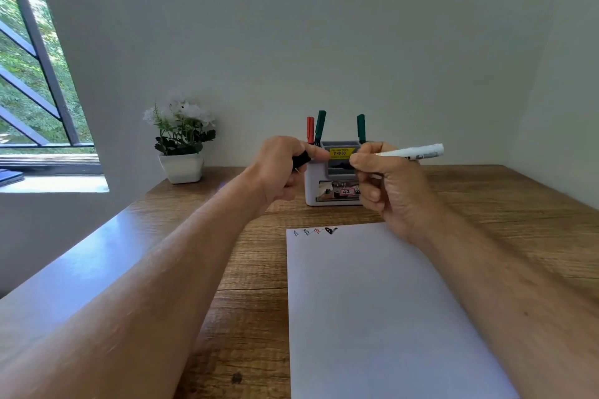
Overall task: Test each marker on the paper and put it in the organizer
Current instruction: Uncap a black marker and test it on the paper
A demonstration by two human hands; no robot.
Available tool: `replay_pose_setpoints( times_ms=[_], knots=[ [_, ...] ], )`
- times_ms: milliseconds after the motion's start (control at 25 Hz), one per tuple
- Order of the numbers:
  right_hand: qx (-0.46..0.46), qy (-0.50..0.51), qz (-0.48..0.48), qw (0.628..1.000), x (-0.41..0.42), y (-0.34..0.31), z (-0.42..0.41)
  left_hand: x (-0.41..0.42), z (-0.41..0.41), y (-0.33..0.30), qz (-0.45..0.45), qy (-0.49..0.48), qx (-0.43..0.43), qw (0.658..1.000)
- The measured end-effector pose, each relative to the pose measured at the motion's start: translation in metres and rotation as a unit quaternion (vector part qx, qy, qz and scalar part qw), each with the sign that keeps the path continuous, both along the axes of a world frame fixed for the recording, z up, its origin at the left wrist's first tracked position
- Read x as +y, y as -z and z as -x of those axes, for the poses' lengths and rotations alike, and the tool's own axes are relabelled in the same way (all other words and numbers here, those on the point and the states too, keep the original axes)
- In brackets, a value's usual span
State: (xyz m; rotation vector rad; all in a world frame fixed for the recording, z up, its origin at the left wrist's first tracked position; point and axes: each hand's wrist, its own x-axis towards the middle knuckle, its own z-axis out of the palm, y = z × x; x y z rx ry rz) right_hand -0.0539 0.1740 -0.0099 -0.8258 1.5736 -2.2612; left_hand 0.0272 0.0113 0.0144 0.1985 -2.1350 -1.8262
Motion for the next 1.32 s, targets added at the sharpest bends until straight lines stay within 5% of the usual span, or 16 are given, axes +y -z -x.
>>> replay_pose_setpoints(
  times_ms=[240,1080,1320],
  knots=[
    [-0.044,-0.006,0.070,0.997,0.003,-0.005,-0.006,0.001,0.003,0.002,-0.031,-0.021,0.053,0.998],
    [-0.053,0.018,0.033,0.998,-0.002,-0.003,-0.002,0.010,0.000,0.001,-0.004,0.001,0.110,0.994],
    [-0.059,-0.002,0.061,0.996,0.003,-0.004,0.002,0.000,0.001,0.001,-0.075,-0.052,0.174,0.981]
  ],
)
